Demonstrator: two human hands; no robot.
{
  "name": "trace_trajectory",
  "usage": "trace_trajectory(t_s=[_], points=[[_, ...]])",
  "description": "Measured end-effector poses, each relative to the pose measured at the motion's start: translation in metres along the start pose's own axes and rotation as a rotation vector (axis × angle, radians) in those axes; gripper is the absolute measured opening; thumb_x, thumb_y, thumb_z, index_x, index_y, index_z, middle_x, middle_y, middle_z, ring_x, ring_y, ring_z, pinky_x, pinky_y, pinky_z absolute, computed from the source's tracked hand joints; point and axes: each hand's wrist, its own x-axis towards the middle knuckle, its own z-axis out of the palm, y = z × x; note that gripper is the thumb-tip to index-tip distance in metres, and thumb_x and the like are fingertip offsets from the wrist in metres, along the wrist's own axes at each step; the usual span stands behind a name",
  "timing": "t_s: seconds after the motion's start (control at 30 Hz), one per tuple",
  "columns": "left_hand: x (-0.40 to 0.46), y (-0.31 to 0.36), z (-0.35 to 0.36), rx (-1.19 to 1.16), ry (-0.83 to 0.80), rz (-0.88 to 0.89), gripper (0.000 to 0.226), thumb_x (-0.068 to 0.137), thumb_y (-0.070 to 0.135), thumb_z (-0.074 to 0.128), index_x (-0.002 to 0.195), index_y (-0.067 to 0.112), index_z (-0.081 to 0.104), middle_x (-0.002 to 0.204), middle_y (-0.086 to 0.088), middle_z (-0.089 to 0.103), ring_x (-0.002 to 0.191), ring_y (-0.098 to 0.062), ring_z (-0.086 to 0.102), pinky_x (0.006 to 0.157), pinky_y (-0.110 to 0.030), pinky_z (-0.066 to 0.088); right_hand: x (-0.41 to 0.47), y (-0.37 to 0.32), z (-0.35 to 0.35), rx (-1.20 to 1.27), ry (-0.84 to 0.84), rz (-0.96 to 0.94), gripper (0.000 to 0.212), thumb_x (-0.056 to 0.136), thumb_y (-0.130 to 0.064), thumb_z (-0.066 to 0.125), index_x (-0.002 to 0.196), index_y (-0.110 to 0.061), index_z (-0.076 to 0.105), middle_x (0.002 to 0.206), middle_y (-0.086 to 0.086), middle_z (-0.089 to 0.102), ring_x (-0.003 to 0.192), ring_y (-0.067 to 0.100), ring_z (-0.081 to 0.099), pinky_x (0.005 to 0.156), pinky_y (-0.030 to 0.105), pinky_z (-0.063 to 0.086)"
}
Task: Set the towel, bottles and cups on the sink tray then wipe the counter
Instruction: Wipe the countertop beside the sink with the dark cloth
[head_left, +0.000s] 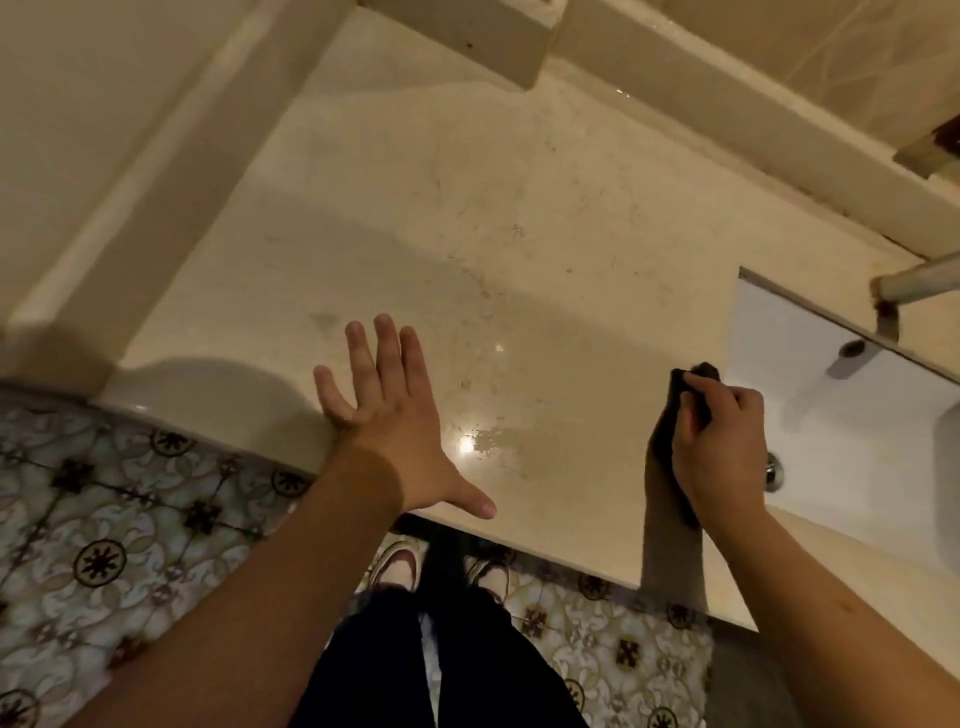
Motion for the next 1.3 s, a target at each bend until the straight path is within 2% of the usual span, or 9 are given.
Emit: trace_trajectory(t_s=[0.13,0.2,0.43,0.6,0.83,1.0,1.1,1.23,1.3], points=[[-0.003,-0.003,0.0,-0.018,0.035,0.048,0.187,0.009,0.102,0.049,0.137,0.002,-0.044,0.144,-0.022,-0.053,0.127,-0.045,-0.053,0.106,-0.071,-0.018,-0.012,-0.06,0.013,0.169,0.011,-0.027,0.033,0.103,-0.019,0.05,0.135,-0.017,0.06,0.121,0.005,0.053,0.099,0.004,0.049,0.088,0.002,0.031],[-0.003,-0.005,0.002,-0.021,0.049,0.065,0.186,0.012,0.101,0.05,0.14,0.003,-0.041,0.147,-0.023,-0.049,0.129,-0.045,-0.051,0.106,-0.071,-0.017,-0.027,-0.102,0.028,0.265,-0.039,-0.158,0.033,0.102,-0.018,0.053,0.133,-0.019,0.062,0.113,-0.001,0.051,0.096,0.0,0.047,0.084,-0.002,0.03],[0.001,-0.004,0.006,0.011,0.069,0.05,0.184,0.011,0.101,0.049,0.143,0.007,-0.039,0.15,-0.019,-0.046,0.133,-0.042,-0.048,0.107,-0.071,-0.017,-0.077,-0.127,0.058,0.126,-0.228,-0.458,0.035,0.098,-0.028,0.061,0.131,-0.016,0.065,0.128,0.015,0.056,0.108,0.031,0.058,0.082,0.04,0.053],[0.004,-0.007,0.007,0.066,0.026,0.035,0.175,0.009,0.104,0.044,0.136,0.028,-0.049,0.142,-0.017,-0.056,0.128,-0.041,-0.053,0.105,-0.071,-0.019,-0.071,-0.082,0.043,0.031,-0.215,-0.487,0.034,0.096,-0.027,0.062,0.129,-0.02,0.066,0.125,0.017,0.059,0.091,0.04,0.061,0.071,0.043,0.054],[-0.004,0.001,0.004,0.017,0.066,0.019,0.171,0.004,0.104,0.048,0.137,0.046,-0.042,0.147,-0.007,-0.054,0.132,-0.03,-0.052,0.111,-0.065,-0.021,-0.056,-0.021,0.02,0.005,-0.168,-0.417,0.034,0.093,-0.027,0.064,0.127,-0.023,0.068,0.124,0.017,0.06,0.087,0.042,0.06,0.075,0.042,0.054],[-0.021,0.005,0.004,-0.001,0.119,0.007,0.161,0.022,0.104,0.054,0.152,0.041,-0.017,0.162,0.002,-0.03,0.146,-0.023,-0.033,0.117,-0.058,-0.011,-0.046,0.019,-0.001,-0.041,-0.138,-0.364,0.033,0.096,-0.027,0.06,0.129,-0.023,0.066,0.126,0.016,0.059,0.091,0.04,0.061,0.076,0.043,0.053],[-0.042,0.018,0.01,-0.01,0.18,-0.01,0.136,0.046,0.085,0.072,0.155,0.037,0.009,0.167,0.003,-0.002,0.152,-0.023,-0.007,0.118,-0.059,0.004,-0.041,0.034,-0.013,-0.024,-0.201,-0.365,0.037,0.102,-0.032,0.051,0.137,-0.024,0.059,0.135,0.012,0.052,0.101,0.036,0.061,0.084,0.043,0.054],[-0.079,0.051,0.015,0.011,0.293,0.045,0.087,0.065,0.078,0.064,0.139,0.035,0.045,0.143,0.004,0.048,0.132,-0.023,0.042,0.104,-0.053,0.036,-0.037,0.048,-0.044,0.091,-0.368,-0.398,0.047,0.103,-0.042,0.046,0.147,-0.026,0.046,0.144,0.005,0.044,0.115,0.026,0.057,0.094,0.039,0.05],[-0.099,0.077,0.016,-0.038,0.279,0.066,0.077,0.069,0.077,0.064,0.134,0.036,0.051,0.133,0.009,0.055,0.125,-0.019,0.05,0.1,-0.048,0.04,-0.034,0.062,-0.07,0.129,-0.403,-0.417,0.047,0.102,-0.042,0.047,0.147,-0.027,0.044,0.141,0.004,0.049,0.113,0.021,0.057,0.09,0.034,0.048]])
